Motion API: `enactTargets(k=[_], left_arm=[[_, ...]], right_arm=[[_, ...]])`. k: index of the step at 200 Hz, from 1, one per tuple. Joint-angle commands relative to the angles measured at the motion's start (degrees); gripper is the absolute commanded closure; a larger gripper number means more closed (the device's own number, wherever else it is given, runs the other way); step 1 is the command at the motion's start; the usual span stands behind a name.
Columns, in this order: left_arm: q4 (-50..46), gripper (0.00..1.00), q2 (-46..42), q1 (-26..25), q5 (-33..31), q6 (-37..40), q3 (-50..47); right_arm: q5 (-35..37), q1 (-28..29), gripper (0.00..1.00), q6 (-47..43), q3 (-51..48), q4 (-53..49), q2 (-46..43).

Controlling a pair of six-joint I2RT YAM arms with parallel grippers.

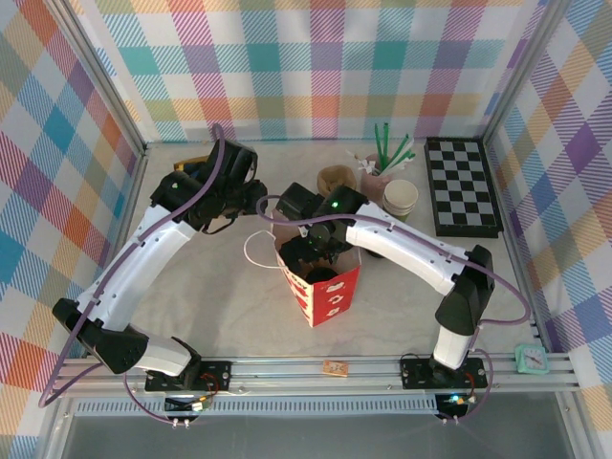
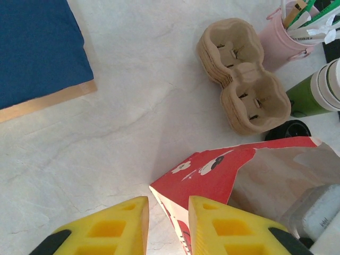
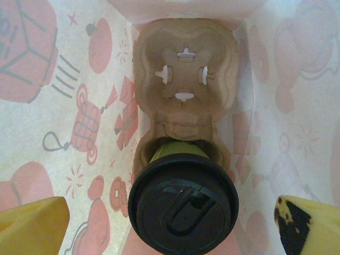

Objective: Pack the takeout coffee

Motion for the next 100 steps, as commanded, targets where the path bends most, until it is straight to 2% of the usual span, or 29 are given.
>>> enactTargets(k=[1,100], left_arm=[[-1.1,0.73,-1.2,-0.3,-1.1,0.4,2.1],[-1.5,0.72,-1.8,-0.3,-1.5,0.4,2.4]], right_arm=[[1.0,0.6,0.01,-1.1,2.8,-3.1,-0.8],[1.3,1.1,0.01,-1.2,5.9,-5.9,-0.9]])
